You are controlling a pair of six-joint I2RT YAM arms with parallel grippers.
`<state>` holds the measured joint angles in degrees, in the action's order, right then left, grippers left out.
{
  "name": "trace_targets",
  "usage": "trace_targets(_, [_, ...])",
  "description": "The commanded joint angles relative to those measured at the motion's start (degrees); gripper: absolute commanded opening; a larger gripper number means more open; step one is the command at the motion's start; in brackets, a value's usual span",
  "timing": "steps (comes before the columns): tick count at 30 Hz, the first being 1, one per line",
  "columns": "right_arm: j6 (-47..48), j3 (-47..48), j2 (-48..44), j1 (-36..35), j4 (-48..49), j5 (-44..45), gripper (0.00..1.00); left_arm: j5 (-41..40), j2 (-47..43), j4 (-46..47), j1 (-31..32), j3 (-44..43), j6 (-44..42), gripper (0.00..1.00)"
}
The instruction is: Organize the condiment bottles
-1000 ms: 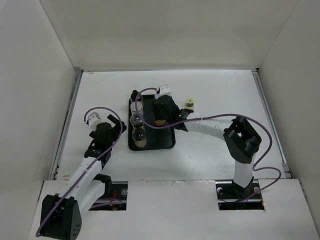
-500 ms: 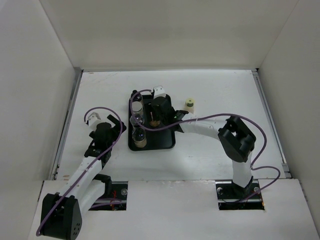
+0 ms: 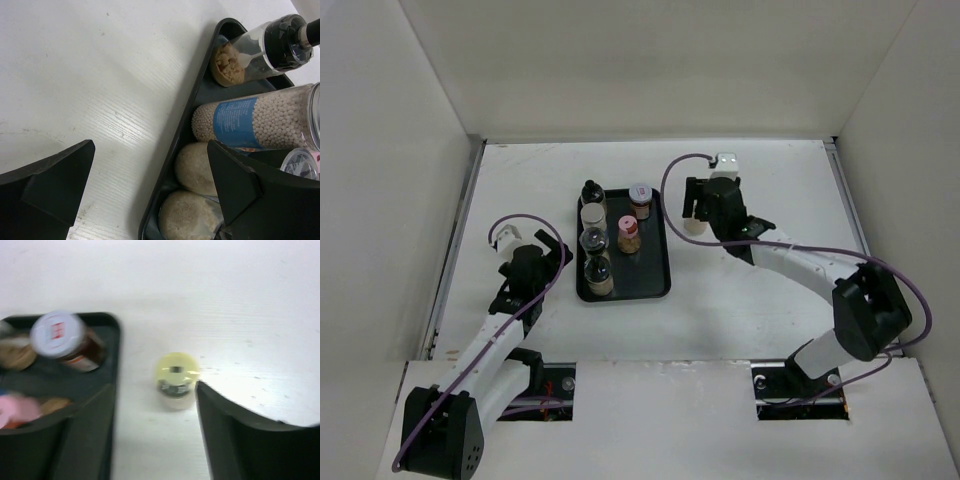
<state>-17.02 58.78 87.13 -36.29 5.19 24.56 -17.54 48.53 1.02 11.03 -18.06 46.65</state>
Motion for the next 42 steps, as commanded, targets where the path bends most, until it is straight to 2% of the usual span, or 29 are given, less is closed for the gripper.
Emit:
trace_targets(1, [2.33, -1.83, 0.22, 2.40, 2.63, 2.42, 0.83, -0.65, -0.11, 0.74, 0.44, -1.62, -0.16, 1.00])
trace_targets(3, [2.78, -1.05, 2.33, 4.16, 2.63, 1.55, 0.89, -0.65, 0.59, 0.83, 0.62, -1.88, 0.02, 1.00])
trace_targets(5, [2.60, -0.34, 3.83, 4.70, 2.89, 0.32, 0.90, -0.65, 1.65, 0.74, 0.97, -2.50, 0.02, 1.00])
trace_targets(10, [2.25, 2.73, 7.43, 4.61, 4.21, -1.70, 0.85, -0.65, 1.92, 0.65, 1.23, -2.15, 0.19, 1.00])
trace_targets(17, [1.99, 5.90, 12.53, 5.14, 4.56, -1.79, 0.73, -0.92, 0.78, -0.49, 1.14, -2.68, -0.33, 1.00])
trace_targets(21, [1.99, 6.25, 13.41, 5.40, 5.09, -1.44, 0.50, -1.18, 0.95, -0.58, 1.23, -2.77, -0.42, 1.00])
trace_targets(24, [1.99, 5.91, 12.02, 5.23, 5.18, -1.00, 0.43, -1.18, 0.69, -0.84, 1.41, -2.77, -0.42, 1.00])
trace_targets(27, [3.13, 4.33, 8.42, 4.27, 6.23, -1.44, 0.42, -1.36, 0.42, -0.84, 1.41, -2.77, -0.42, 1.00])
trace_targets(33, [3.83, 3.44, 3.31, -2.15, 6.06, -1.62, 0.43, -1.36, 0.95, -0.84, 1.85, -3.20, -0.42, 1.00])
trace_targets(42, [3.92, 9.50, 10.06, -9.71, 5.27, -2.23, 0.43, -1.36, -1.42, -1.54, 1.94, -2.50, -0.25, 1.00])
